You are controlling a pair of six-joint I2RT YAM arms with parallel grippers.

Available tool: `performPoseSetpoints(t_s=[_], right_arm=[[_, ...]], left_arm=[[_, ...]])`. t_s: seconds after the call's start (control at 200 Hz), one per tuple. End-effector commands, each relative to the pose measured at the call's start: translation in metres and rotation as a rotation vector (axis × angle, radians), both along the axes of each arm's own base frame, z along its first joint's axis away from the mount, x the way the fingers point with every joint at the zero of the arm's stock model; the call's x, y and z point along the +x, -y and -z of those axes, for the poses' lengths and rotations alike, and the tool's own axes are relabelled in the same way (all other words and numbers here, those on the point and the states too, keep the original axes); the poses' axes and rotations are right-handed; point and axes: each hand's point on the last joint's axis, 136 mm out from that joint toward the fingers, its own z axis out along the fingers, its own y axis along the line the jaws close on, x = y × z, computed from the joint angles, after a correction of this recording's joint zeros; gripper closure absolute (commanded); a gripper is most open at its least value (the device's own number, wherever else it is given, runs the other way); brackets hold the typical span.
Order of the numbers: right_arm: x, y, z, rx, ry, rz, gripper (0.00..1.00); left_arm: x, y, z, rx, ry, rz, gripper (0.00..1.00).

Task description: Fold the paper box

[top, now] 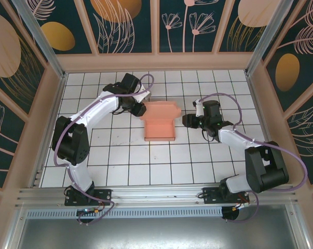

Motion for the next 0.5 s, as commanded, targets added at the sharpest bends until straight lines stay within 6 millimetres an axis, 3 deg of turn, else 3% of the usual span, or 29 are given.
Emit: performPoseSetpoints(t_s=[0.0,0.14,0.265,0.495], right_arm=[[0.006,-0.002,-0.006,0.023,0.016,0.003,0.45],[0.006,-0.002,-0.003,0.022,0.009,0.003,0.45],[0.007,-0.003,-0.006,0.022,0.016,0.001,0.45],[0.011,0.003,-0.043,-0.016,0.144,-0.007,0.45]], left_arm=[[-0.003,0.0,-0.014,-0.01,0.031,0.005,0.81],[-0.004,-0.001,-0.014,-0.01,0.033,0.006,0.87],[-0.005,0.0,-0.013,-0.012,0.031,0.012,1.0],[-0.007,0.0,-0.006,-0.003,0.024,0.035,1.0]])
